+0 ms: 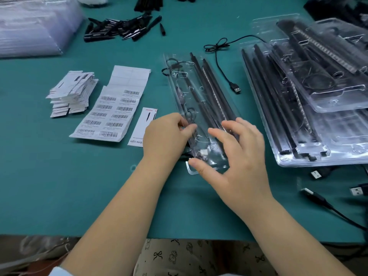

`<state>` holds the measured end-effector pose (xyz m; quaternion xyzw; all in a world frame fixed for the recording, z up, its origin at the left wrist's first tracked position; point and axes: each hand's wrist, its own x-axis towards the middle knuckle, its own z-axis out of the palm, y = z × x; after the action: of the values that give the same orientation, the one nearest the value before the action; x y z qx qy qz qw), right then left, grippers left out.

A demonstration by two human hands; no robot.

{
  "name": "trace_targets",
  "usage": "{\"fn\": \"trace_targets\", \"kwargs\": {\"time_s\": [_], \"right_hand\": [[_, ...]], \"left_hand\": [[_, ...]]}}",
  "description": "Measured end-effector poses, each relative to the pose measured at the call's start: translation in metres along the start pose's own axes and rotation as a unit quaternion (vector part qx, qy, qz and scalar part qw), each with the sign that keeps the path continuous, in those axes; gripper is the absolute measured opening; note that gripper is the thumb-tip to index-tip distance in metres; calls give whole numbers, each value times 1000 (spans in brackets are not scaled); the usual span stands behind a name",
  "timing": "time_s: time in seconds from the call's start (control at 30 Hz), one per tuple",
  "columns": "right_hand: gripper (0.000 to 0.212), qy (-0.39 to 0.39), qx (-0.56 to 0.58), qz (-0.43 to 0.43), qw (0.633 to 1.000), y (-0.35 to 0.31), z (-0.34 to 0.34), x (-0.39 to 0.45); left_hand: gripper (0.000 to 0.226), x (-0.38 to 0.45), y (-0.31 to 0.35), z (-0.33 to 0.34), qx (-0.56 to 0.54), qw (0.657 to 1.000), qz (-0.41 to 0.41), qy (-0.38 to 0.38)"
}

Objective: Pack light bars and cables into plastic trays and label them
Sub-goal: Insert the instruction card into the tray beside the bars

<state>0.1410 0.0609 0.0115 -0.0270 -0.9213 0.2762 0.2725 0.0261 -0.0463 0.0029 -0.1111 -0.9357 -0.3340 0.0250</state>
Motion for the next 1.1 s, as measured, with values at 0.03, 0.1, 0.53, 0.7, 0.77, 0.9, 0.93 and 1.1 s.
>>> {"fn": "trace_targets", "kwargs": {"time_s": [0.03, 0.1, 0.53, 0.7, 0.77, 0.9, 0.93, 1.1], "right_hand": [[44, 42, 5, -40, 998, 0, -2, -2], [22, 60, 64, -113, 990, -2, -4, -8], [74, -219, -146, -81, 961, -19, 10, -19], [83, -279, -129, -19, 951, -10, 23, -1], [84, -292, -152, 2, 944, -6, 27, 3], [84, -286, -201, 18, 937, -7, 35, 8], [83, -283, -205, 17, 937, -8, 36, 9], [83, -278, -196, 20, 940, -11, 36, 9]], "left_hand": [[19, 0, 0, 0, -1, 1000, 0, -2], [19, 0, -2, -1, -17, 1000, 2, -9], [11, -4, -1, -3, -30, 997, 14, -71], [23, -11, -3, -10, -16, 996, 45, -76], [26, -15, -4, -13, -31, 994, 63, -84], [31, -15, -7, -21, -27, 988, 96, -114], [33, -15, -8, -25, -14, 988, 109, -112], [47, -17, -22, -45, 86, 991, 38, -96]]}}
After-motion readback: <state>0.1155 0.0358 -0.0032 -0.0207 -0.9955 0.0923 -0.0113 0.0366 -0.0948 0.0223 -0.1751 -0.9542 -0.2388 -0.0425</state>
